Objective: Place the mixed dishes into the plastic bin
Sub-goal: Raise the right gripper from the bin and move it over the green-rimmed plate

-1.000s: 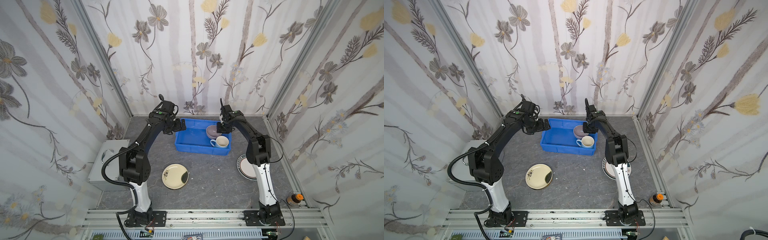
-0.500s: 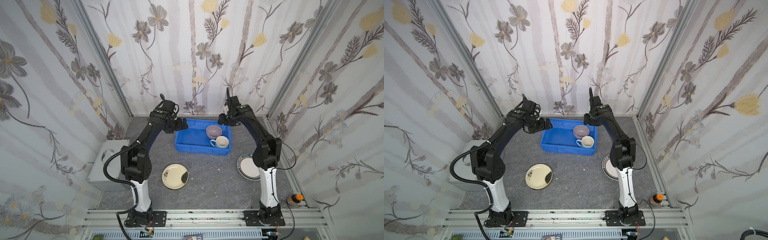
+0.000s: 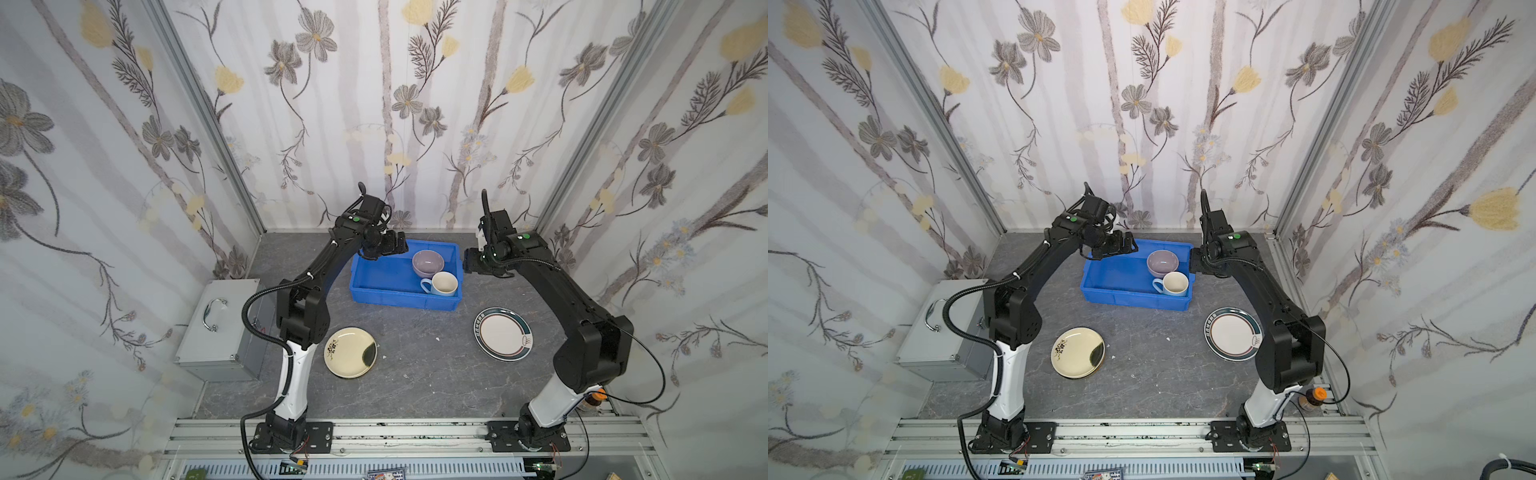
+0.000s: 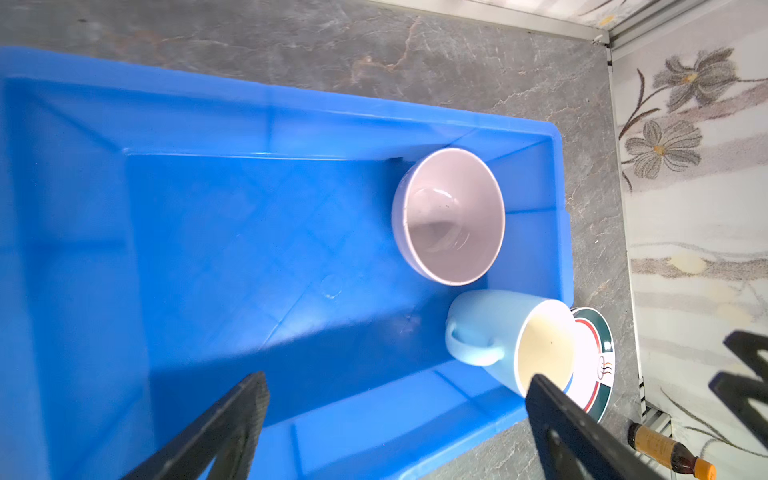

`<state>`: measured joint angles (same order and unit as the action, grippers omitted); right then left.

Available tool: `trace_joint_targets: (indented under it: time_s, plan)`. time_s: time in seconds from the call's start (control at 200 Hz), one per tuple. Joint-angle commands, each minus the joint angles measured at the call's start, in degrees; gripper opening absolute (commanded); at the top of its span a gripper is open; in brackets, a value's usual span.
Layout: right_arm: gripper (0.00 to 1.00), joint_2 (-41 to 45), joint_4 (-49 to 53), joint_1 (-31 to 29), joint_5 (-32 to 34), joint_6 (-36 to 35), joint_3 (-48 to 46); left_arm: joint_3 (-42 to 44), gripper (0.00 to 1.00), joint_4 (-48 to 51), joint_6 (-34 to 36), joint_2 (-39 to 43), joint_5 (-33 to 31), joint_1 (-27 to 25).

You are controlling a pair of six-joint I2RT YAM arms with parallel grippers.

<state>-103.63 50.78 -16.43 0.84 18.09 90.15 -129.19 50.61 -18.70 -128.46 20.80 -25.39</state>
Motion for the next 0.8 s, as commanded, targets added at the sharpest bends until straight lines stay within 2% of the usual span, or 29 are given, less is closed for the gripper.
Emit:
trace_joint_targets:
  time_s: [0.0,0.135,0.365,0.794]
  plan:
    - [0.66,6.2,-4.3,0.1,1.4,2.0,-7.3,-8.7,0.98,4.4,-1.6,-6.8,-1.2,-0.9]
    - [0.66,13.8,-4.1,0.6,2.9,2.6,-14.9,-16.4,0.98,3.2,-5.6,-13.9,0.3,-1.3]
    - [0.66,21.9,-4.1,1.6,2.9,4.4,-22.4,-16.7,0.98,-2.4,-9.5,-18.3,2.6,-2.5]
    - [0.66,23.1,-2.2,1.7,3.1,3.9,-22.7,-15.6,0.97,-14.1,-15.5,-22.2,7.5,-5.8]
